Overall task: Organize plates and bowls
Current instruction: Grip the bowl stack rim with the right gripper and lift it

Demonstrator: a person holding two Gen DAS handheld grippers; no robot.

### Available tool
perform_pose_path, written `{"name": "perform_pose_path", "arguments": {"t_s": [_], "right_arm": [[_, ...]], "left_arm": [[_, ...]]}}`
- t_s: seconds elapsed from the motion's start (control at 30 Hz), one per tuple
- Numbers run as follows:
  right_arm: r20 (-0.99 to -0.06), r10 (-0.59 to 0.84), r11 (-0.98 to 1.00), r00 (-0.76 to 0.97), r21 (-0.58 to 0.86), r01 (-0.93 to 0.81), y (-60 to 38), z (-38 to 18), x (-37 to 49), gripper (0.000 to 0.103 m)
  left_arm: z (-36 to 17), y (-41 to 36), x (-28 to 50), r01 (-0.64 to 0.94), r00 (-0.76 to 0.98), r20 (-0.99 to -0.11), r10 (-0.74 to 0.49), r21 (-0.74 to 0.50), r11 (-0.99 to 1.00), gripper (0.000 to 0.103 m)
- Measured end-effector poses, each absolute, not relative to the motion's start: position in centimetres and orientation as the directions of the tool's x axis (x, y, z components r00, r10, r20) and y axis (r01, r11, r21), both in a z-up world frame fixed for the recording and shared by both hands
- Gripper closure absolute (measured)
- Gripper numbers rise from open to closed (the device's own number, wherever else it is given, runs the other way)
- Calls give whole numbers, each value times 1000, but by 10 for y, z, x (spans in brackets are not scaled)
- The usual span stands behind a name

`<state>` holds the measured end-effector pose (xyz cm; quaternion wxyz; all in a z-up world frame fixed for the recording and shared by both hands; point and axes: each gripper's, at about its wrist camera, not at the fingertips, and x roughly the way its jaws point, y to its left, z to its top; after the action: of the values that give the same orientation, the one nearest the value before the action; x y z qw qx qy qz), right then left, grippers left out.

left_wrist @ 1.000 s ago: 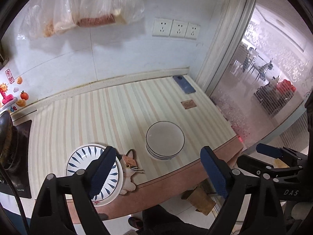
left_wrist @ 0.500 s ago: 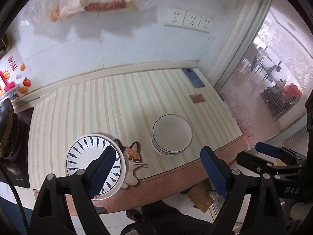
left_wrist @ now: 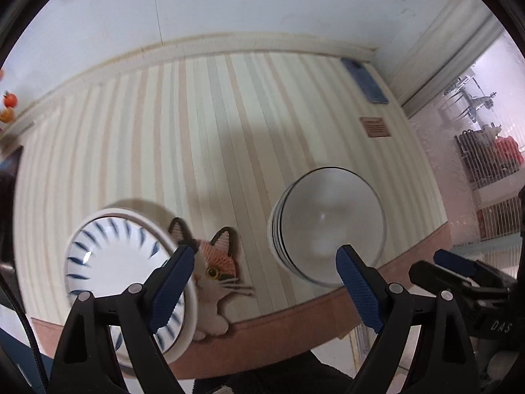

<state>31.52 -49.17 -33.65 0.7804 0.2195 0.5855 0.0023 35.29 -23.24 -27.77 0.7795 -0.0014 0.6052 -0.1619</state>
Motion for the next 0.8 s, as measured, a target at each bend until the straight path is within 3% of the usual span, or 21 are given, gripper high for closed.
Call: {"name": "perform_pose_path", "arguments": {"t_s": [0.5,0.8], "right_arm": [[-805,561,739,194,592,322,-503,-461,370,11],[-751,638,662,167,647,378,-501,-494,386,8]], "left_arm": [[-365,-252,405,239,-39,-947,-320,-320,917,16],[-374,-254,409,214,-77,-889,-451,-457,864,48]]}}
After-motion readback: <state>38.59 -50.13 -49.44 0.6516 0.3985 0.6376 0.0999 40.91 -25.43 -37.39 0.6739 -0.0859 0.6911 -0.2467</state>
